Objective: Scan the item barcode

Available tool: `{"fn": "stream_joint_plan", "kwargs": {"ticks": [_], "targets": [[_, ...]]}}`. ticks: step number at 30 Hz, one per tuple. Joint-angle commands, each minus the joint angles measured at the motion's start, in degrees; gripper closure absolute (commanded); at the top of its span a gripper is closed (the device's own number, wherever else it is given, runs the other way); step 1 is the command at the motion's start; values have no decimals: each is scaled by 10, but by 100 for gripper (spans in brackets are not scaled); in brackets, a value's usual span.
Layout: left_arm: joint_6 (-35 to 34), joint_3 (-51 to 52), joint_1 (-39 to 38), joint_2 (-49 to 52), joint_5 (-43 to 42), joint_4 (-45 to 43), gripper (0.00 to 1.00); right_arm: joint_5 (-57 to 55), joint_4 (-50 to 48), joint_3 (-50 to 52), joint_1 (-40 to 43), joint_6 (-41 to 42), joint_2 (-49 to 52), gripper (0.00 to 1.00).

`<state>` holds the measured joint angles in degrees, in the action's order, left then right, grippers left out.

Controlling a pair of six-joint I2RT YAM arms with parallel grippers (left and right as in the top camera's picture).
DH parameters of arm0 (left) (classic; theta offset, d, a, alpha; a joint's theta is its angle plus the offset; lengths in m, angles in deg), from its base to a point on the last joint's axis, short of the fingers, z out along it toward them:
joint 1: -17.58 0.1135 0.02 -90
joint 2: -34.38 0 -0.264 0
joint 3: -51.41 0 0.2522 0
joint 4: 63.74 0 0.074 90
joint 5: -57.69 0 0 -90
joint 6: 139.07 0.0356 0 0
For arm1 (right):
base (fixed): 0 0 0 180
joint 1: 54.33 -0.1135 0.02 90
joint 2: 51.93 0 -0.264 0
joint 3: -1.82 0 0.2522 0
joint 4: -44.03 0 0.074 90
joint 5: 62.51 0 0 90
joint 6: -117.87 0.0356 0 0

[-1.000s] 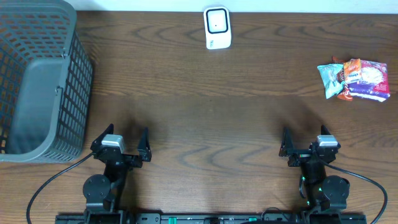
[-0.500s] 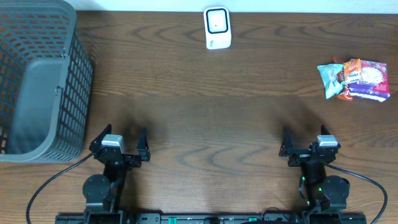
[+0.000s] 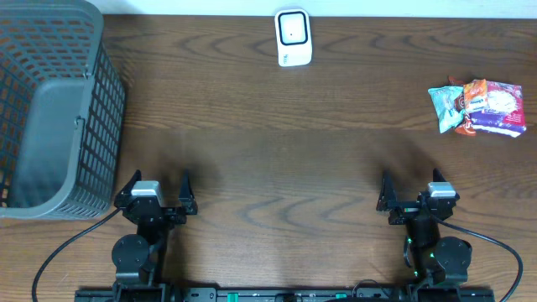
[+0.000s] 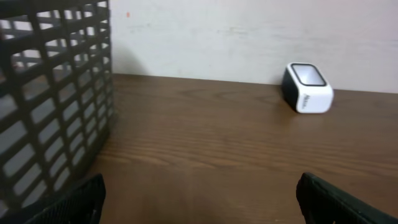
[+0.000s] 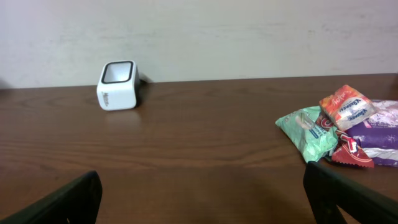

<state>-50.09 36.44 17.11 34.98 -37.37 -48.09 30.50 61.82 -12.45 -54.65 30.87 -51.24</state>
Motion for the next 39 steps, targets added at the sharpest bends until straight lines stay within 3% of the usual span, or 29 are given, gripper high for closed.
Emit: {"fn": "stream_joint_plan", "kwargs": {"ticks": [1, 39], "targets": [[12, 10, 3, -5, 30, 24, 2, 1, 1, 2, 3, 8, -3, 1], [40, 10, 1, -5, 15, 24, 2, 1, 1, 2, 3, 8, -1, 1]]}}
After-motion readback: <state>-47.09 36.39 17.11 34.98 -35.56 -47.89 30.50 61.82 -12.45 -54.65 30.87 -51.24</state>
